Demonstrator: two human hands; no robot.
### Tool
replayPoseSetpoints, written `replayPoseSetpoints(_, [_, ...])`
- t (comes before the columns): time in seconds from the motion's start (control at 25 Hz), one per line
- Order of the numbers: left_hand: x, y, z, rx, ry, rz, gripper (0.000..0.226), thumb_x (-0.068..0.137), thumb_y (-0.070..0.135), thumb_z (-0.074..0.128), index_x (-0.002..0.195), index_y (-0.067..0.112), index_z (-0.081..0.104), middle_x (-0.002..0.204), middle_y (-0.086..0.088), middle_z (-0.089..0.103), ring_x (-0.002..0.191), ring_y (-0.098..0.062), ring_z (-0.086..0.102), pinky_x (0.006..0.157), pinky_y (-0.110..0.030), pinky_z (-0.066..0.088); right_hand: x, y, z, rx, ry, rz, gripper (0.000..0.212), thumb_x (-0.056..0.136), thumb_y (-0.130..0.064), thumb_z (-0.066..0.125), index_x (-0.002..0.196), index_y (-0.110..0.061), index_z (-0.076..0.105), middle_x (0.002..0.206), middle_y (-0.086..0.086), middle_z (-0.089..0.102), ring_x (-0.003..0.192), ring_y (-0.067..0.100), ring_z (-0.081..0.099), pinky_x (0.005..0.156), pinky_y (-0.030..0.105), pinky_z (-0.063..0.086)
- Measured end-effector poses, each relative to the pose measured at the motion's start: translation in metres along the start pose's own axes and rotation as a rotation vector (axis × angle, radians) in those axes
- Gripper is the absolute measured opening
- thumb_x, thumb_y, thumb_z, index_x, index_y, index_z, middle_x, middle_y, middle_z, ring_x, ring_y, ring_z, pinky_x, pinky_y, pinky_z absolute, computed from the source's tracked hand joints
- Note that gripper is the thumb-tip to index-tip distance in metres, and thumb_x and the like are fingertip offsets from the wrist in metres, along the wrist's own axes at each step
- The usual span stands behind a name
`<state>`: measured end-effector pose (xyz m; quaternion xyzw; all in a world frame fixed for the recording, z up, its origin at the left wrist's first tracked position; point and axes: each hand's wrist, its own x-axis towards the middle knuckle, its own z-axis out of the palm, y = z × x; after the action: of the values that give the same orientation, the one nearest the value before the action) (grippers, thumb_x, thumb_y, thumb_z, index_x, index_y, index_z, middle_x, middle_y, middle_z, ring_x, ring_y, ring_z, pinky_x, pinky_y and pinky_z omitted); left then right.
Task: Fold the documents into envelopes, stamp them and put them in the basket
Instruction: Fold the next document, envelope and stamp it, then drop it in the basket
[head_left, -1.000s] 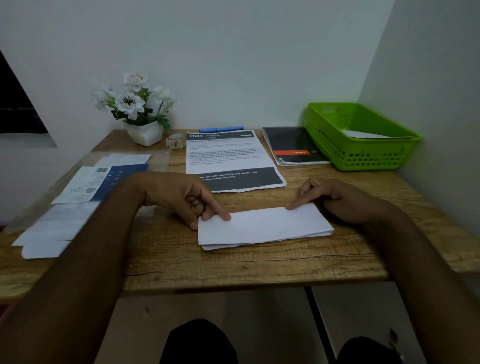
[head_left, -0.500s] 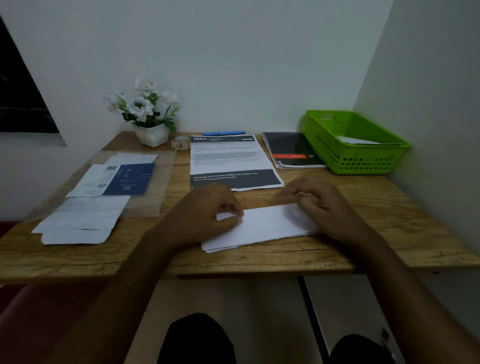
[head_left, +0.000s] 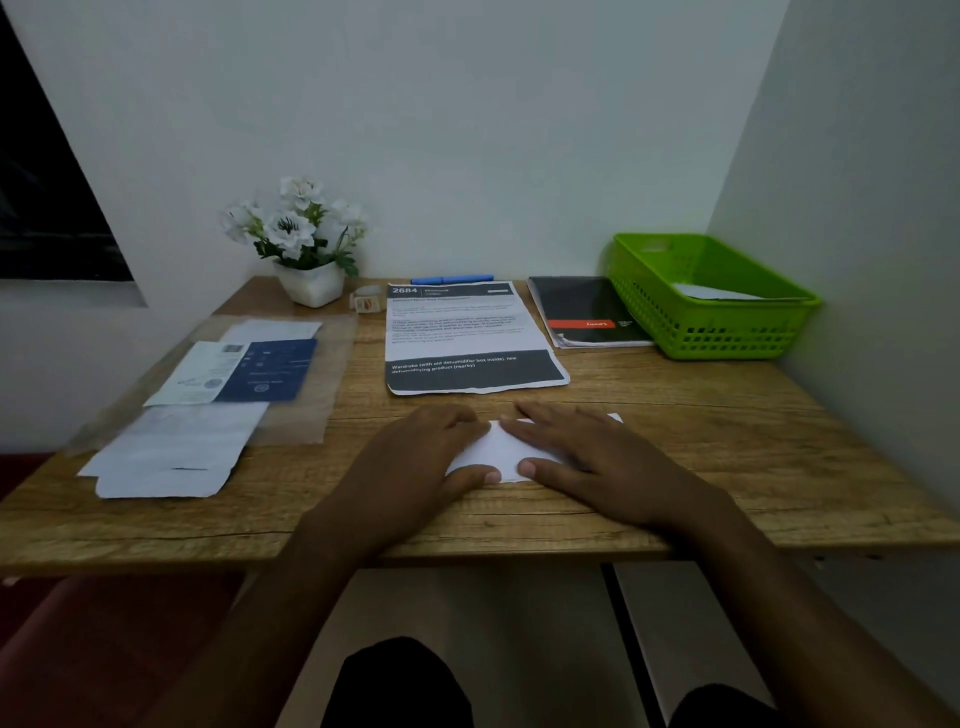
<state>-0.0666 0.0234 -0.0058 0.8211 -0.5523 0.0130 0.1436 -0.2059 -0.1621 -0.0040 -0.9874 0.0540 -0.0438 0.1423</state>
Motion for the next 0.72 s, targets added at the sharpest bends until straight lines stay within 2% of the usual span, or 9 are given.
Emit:
replayPoseSetpoints(0.12, [-0.003, -0.008, 0.000, -0.049, -0.036, 0.034, 0.050, 0.097, 0.047, 0.032, 0.145, 0.034, 0.026, 0.154, 0.013, 0.024, 0.138, -0.005, 0.021, 0.112, -0.030, 0.023, -0.004, 0.010, -0.003, -0.040, -0.024, 0.039, 0.054, 0.095, -0.061, 0.030, 0.147, -0.050, 0.021, 0.160, -0.018, 0.015, 0.146, 0.003, 0.014, 0.119, 0.038, 0.012])
replayPoseSetpoints(0.24, [-0.002, -0.020, -0.003, -0.070, -0.138, 0.069, 0.048, 0.101, 0.038, 0.026, 0.147, 0.035, 0.015, 0.156, 0.017, 0.010, 0.141, 0.002, 0.004, 0.115, -0.026, 0.006, -0.012, 0.021, -0.007, -0.025, -0.032, 0.050, 0.053, 0.095, -0.061, 0.026, 0.146, -0.052, 0.020, 0.158, -0.024, 0.010, 0.144, -0.004, 0.009, 0.118, 0.034, 0.009])
replayPoseSetpoints(0.36, [0.003, -0.035, -0.007, -0.074, -0.201, 0.066, 0.048, 0.101, 0.037, 0.023, 0.147, 0.037, 0.008, 0.156, 0.019, 0.005, 0.138, 0.007, -0.005, 0.113, -0.023, -0.001, -0.022, 0.033, -0.012, 0.023, -0.018, 0.069, 0.045, 0.100, -0.049, 0.028, 0.145, -0.053, 0.020, 0.155, -0.029, 0.010, 0.141, -0.012, 0.005, 0.118, 0.029, 0.007])
replayPoseSetpoints(0.56, [0.003, -0.045, -0.003, -0.119, -0.148, 0.049, 0.048, 0.101, 0.036, 0.026, 0.147, 0.037, 0.012, 0.154, 0.021, 0.008, 0.140, 0.007, 0.001, 0.112, -0.021, 0.000, -0.044, 0.056, -0.022, 0.086, 0.041, 0.180, 0.044, 0.102, -0.037, 0.037, 0.143, -0.048, 0.026, 0.156, -0.025, 0.017, 0.144, -0.006, 0.012, 0.120, 0.032, 0.010])
replayPoseSetpoints(0.72, [-0.004, -0.045, 0.002, -0.159, 0.059, -0.045, 0.045, 0.098, 0.039, 0.040, 0.142, 0.037, 0.032, 0.149, 0.019, 0.030, 0.132, 0.006, 0.023, 0.106, -0.019, 0.019, -0.050, 0.055, -0.021, 0.140, 0.124, 0.207, 0.044, 0.102, -0.028, 0.043, 0.143, -0.042, 0.037, 0.154, -0.021, 0.027, 0.143, -0.003, 0.020, 0.120, 0.039, 0.018])
